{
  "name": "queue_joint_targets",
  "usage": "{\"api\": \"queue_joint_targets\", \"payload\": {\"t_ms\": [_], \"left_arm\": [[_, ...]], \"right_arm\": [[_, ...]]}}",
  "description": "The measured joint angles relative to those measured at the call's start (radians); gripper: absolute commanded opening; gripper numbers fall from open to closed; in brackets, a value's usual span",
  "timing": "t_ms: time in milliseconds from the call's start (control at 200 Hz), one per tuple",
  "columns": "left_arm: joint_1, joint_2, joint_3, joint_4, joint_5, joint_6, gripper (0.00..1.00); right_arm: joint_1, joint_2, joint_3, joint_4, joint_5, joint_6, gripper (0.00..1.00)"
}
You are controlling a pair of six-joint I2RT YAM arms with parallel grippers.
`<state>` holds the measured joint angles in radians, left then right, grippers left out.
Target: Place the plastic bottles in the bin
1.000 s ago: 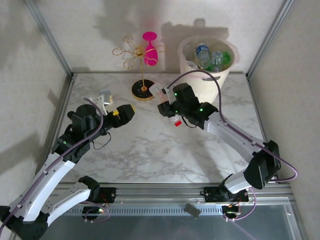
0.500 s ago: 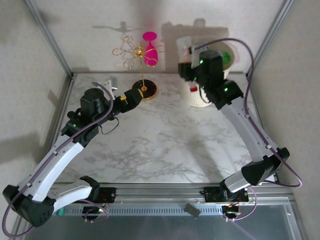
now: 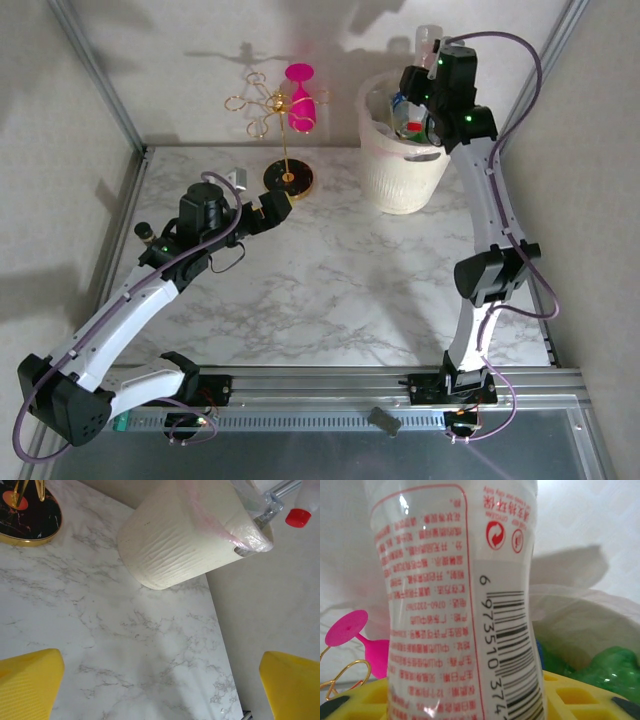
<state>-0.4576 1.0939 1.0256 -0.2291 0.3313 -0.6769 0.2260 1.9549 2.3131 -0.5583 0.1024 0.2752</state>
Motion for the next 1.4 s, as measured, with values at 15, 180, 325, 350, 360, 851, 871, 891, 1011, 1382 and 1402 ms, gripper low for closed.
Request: {"api": "queue_joint_targets", "payload": {"t_ms": [15, 180, 325, 350, 360, 851, 871, 891, 1011, 1382, 1402], "left_arm": [[0.000, 0.000, 0.000, 0.000, 0.000, 0.000, 1.00], [0.000, -0.001, 0.000, 0.000, -0.003, 0.014, 1.00], [0.000, -0.001, 0.000, 0.000, -0.003, 0.020, 1.00], [0.000, -0.001, 0.000, 0.000, -0.003, 0.020, 1.00], [0.000, -0.001, 0.000, 0.000, -0.003, 0.020, 1.00], [0.000, -0.001, 0.000, 0.000, -0.003, 0.027, 1.00], [0.000, -0.001, 0.000, 0.000, -0.003, 0.027, 1.00], [0.000, -0.001, 0.000, 0.000, -0.003, 0.028, 1.00], [0.000, -0.001, -0.001, 0.000, -0.002, 0.027, 1.00], [0.000, -0.001, -0.001, 0.000, -0.002, 0.027, 1.00], [0.000, -0.001, -0.001, 0.000, -0.002, 0.027, 1.00]], "right_arm": [[-0.001, 0.005, 0.005, -0.001, -0.001, 0.002, 0.48], [-0.044, -0.005, -0.005, -0.002, -0.011, 0.006, 0.48], [-0.101, -0.058, -0.056, 0.017, 0.053, -0.031, 0.48], [-0.105, -0.068, -0.067, 0.021, 0.068, -0.042, 0.48], [-0.107, -0.071, -0.071, 0.023, 0.076, -0.048, 0.48], [-0.159, 0.016, -0.127, 0.034, 0.094, -0.158, 0.52], [-0.160, 0.023, -0.127, 0.030, 0.085, -0.160, 0.52], [-0.161, 0.028, -0.127, 0.027, 0.079, -0.161, 0.53], [-0.161, 0.041, -0.121, 0.027, 0.032, -0.169, 0.54], [-0.150, 0.052, -0.111, 0.023, -0.026, -0.201, 0.67], [-0.150, 0.054, -0.111, 0.024, -0.026, -0.203, 0.68]]}}
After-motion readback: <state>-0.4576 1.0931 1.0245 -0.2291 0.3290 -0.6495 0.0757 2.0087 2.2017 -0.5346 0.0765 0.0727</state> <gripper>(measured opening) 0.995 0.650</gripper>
